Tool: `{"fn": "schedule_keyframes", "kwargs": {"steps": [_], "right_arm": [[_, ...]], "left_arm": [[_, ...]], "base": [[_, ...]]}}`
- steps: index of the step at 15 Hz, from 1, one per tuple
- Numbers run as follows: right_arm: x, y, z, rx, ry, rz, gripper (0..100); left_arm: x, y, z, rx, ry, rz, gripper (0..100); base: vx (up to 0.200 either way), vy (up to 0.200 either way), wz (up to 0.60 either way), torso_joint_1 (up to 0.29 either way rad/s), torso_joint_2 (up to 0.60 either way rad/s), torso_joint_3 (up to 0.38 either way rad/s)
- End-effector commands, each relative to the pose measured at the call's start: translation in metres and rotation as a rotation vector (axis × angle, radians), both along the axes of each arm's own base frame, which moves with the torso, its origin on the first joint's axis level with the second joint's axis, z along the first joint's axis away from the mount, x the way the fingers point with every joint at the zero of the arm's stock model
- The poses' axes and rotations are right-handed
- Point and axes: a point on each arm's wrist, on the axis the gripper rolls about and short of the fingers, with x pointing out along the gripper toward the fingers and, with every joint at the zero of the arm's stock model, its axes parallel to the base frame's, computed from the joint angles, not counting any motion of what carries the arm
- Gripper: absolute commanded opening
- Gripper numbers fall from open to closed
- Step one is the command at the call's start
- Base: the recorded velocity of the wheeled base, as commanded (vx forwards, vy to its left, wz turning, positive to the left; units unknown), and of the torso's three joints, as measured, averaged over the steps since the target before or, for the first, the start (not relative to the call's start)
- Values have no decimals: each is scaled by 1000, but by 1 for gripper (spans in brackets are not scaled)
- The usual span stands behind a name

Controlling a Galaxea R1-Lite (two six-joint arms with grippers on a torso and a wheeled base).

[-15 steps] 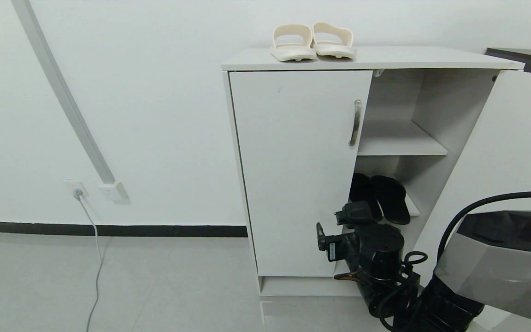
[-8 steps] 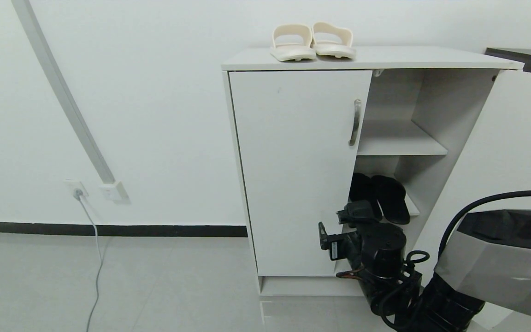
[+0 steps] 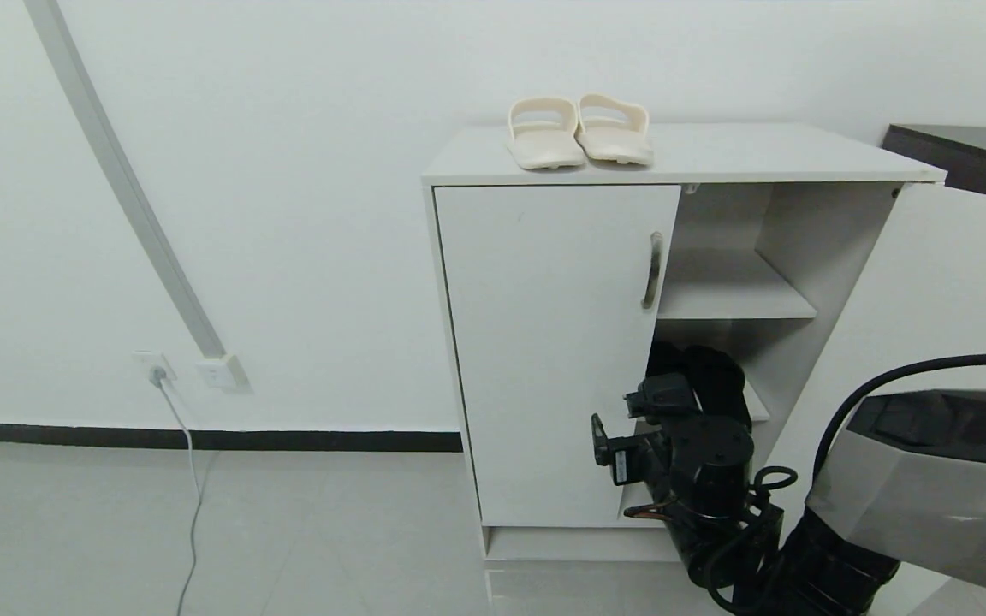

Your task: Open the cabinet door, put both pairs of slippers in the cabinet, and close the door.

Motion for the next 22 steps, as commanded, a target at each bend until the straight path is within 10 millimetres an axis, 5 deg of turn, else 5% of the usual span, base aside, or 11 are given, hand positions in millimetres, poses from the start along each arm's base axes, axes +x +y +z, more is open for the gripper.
{"fn": "schedule_keyframes", "kwargs": {"steps": [1,22], "right_arm": [[-1,1,-1,-2,1,3,100],[-4,2,-3,-7,7,12,100]], "left_arm": [[0,0,0,0,2,0,0],[0,0,0,0,2,0,0]], "base": [[0,0,0,115,-442,-354],[0,0,0,187,-508,-323]]}}
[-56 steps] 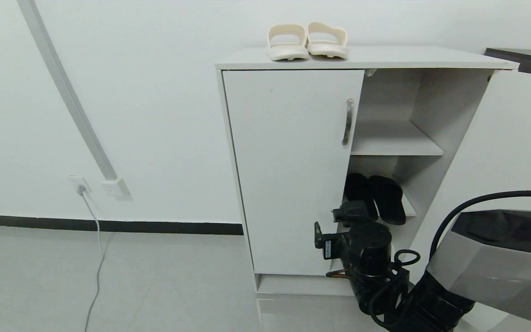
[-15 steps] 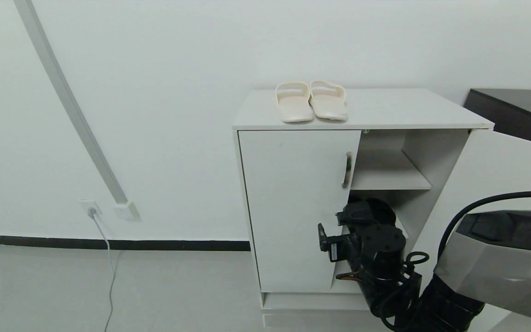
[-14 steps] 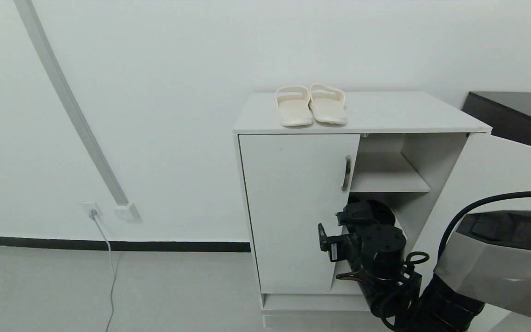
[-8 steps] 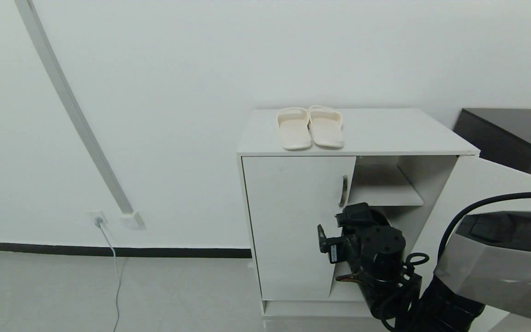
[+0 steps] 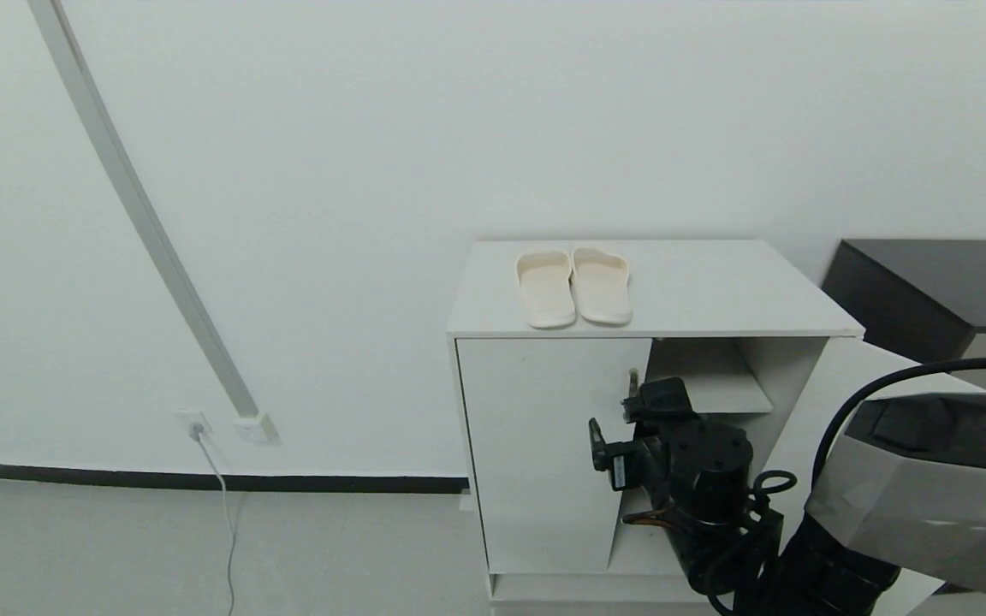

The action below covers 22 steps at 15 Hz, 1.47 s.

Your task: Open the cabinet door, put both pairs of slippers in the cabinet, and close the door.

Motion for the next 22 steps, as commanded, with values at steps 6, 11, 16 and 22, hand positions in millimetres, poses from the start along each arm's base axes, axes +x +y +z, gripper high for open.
{"fn": "schedule_keyframes", "kwargs": {"steps": [6,11,16,22], "right_arm": [[-1,1,-1,-3,2,5,100],[-3,-1,-1,5,-9,5,100],[1,3,0,4,-26,50,100],[40,26,56,40,97,14,100]], "left_arm": [[0,0,0,0,1,0,0],[0,0,0,0,1,0,0],[0,0,0,1,1,0,0],[0,0,0,3,1,0,0]], "base": [[0,0,0,242,-535,-297],[0,0,0,175,-376,-209],[0,0,0,20,-46,-27],[0,0,0,0,0,0]]}}
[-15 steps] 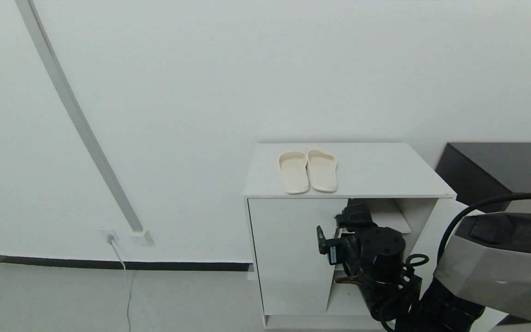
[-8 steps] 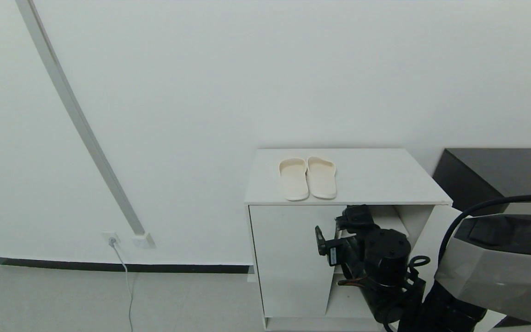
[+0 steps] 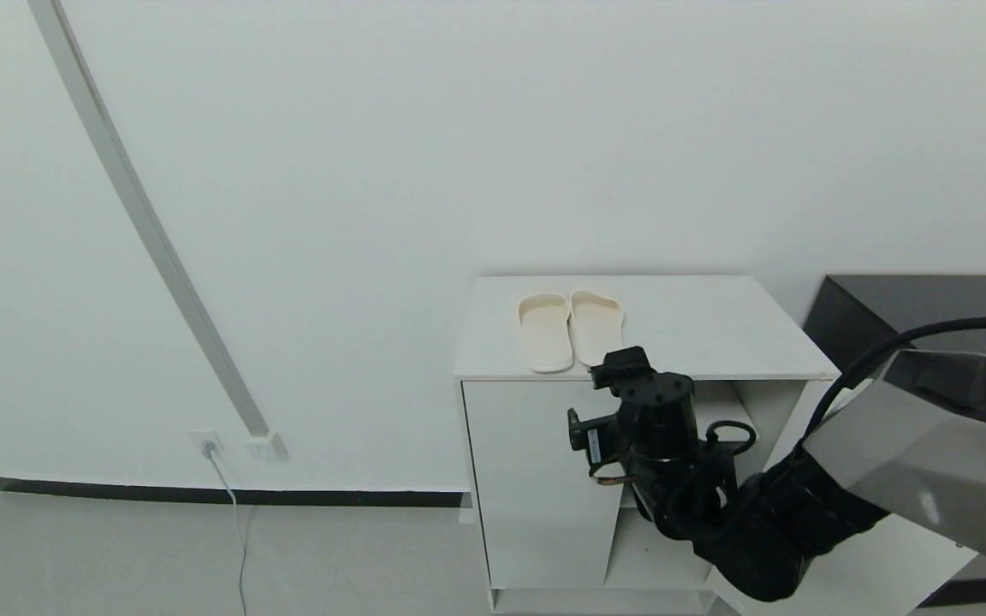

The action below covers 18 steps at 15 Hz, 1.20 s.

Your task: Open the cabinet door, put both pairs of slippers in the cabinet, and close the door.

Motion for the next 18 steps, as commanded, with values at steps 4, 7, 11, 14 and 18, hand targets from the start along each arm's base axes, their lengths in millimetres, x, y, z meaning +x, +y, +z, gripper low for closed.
{"fn": "schedule_keyframes", "kwargs": {"steps": [4,7,11,14,18], "right_arm": [[11,6,44,83,8,-30,100],[12,6,41,81,13,-29,100],[13,12,32,77,25,-21,100],[14,21,29,101,32,22,100],[37,35,11,107,26,15,100]], "left_arm": [[0,0,0,8,3,-1,0],[0,0,0,6,3,-1,0],[0,0,0,6,3,-1,0],[0,0,0,6,1,-1,0],[0,0,0,2,1,0,0]], "base": [[150,0,0,1,3,3],[200,0,0,4,1,4],[200,0,0,5,5,1],[67,0,0,1,1,1],[0,0,0,0,0,0]]}}
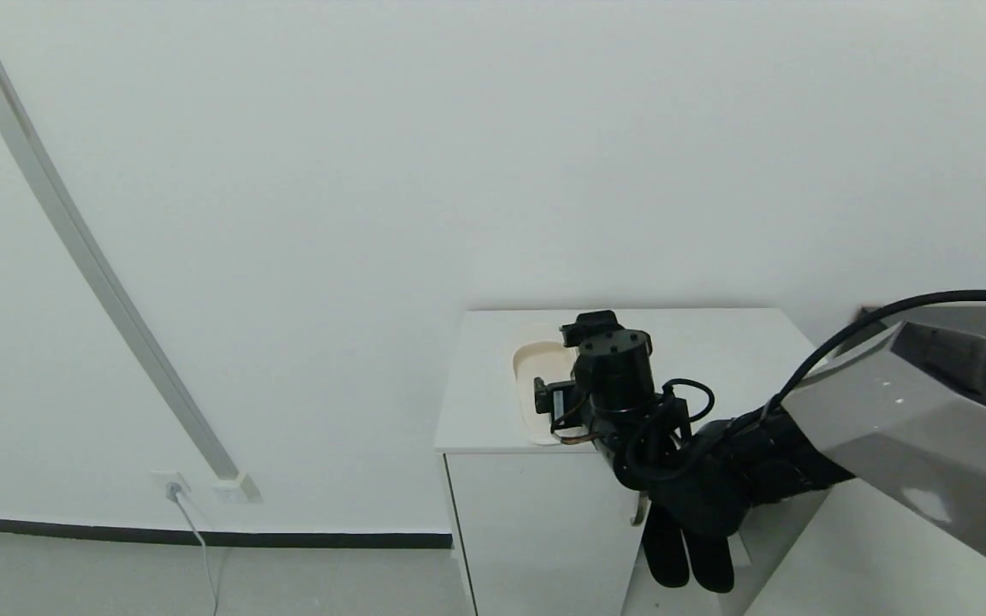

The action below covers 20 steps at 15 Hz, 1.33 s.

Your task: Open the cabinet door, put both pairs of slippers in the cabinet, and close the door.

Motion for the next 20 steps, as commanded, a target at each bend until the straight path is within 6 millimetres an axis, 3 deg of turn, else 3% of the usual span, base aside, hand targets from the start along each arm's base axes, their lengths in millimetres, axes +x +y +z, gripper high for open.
{"fn": "schedule_keyframes", "kwargs": {"steps": [1,7,11,12,20], "right_arm": [[19,6,-17,-5,5,-15,100],[57,8,-28,23,-28,-37,100],[63,11,-38,4,-28,-24,100],[64,12,-38,5,-29,-24,0],[67,8,-33,19,-46,-35,0]], "left_arm": [[0,0,0,-2,3,0,0],[0,0,0,0,2,0,0],[0,0,0,0,2,0,0],[0,0,0,0,2,0,0],[0,0,0,0,2,0,0]], "base": [[0,0,0,0,0,0],[0,0,0,0,0,0],[0,0,0,0,0,0],[0,0,0,0,0,0],[0,0,0,0,0,0]]}}
